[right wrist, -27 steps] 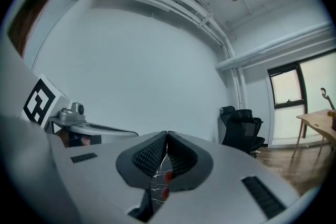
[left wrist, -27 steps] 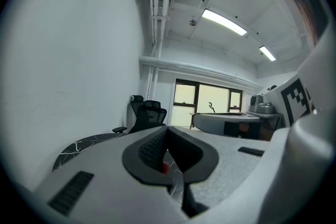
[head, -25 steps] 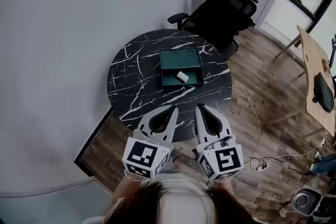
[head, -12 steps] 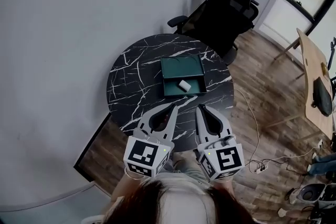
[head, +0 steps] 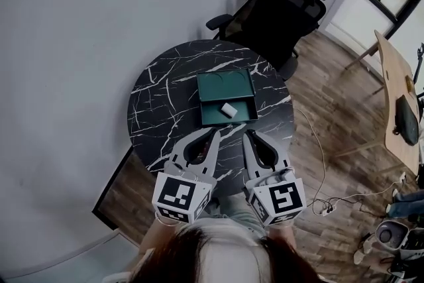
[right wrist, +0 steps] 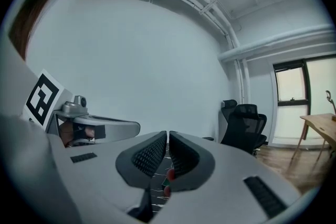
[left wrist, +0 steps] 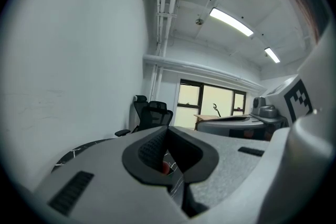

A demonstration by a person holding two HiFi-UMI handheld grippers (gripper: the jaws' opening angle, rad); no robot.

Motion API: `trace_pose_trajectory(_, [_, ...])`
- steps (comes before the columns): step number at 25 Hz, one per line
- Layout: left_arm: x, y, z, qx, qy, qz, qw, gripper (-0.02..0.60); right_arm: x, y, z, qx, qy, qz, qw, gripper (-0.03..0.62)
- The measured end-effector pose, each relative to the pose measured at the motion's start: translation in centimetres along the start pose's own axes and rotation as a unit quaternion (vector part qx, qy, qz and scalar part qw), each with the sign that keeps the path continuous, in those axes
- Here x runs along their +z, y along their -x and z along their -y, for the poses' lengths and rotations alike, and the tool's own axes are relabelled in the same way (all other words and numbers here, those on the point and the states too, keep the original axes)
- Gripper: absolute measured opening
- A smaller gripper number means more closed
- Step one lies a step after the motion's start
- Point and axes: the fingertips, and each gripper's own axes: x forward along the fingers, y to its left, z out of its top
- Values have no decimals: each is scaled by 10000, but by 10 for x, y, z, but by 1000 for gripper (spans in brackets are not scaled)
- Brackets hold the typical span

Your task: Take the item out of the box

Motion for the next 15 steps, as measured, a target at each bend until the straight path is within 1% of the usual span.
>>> trace_pose_trajectory(8, [-1,-31,-15,225,58,-20,9997,8,-19,-32,19,303,62,-337,9990,28])
trace_pose_trajectory(15, [0,-54,-26,423,102,-31,9990,8,-30,-57,34,601,202,-520,9966,34])
